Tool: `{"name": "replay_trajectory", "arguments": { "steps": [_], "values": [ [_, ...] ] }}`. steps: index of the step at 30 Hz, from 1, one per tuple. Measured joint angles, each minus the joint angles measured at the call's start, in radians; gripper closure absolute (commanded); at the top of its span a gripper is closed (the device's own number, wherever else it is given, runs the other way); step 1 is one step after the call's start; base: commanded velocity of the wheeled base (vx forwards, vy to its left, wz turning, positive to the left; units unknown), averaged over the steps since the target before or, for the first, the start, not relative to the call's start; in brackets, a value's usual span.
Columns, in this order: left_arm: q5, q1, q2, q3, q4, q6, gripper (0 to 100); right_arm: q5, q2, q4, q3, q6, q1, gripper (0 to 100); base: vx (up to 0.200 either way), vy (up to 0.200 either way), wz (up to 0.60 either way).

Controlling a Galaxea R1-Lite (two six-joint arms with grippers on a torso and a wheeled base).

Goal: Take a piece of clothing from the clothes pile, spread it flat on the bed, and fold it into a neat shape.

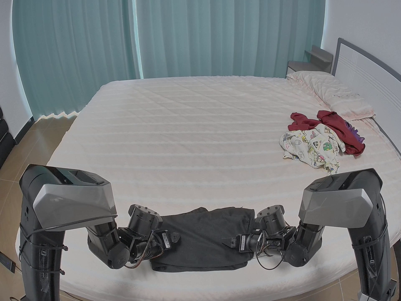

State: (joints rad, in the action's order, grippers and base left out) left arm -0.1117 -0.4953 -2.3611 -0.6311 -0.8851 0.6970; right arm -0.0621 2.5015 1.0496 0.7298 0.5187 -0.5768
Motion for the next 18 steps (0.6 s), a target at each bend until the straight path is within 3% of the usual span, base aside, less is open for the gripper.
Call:
{"name": "replay_trajectory", "arguments": {
  "steps": [13, 18],
  "values": [
    [0.004, 0.004, -0.001, -0.005, -0.001, 0.013, 100, -0.004, 0.000, 0.009, -0.001, 0.018, -0.001, 100, 0.000, 0.000, 0.00],
    [0.003, 0.012, 0.011, -0.013, 0.000, 0.063, 100, -0.003, 0.000, 0.011, -0.003, 0.024, -0.001, 100, 0.000, 0.000, 0.00]
  ]
}}
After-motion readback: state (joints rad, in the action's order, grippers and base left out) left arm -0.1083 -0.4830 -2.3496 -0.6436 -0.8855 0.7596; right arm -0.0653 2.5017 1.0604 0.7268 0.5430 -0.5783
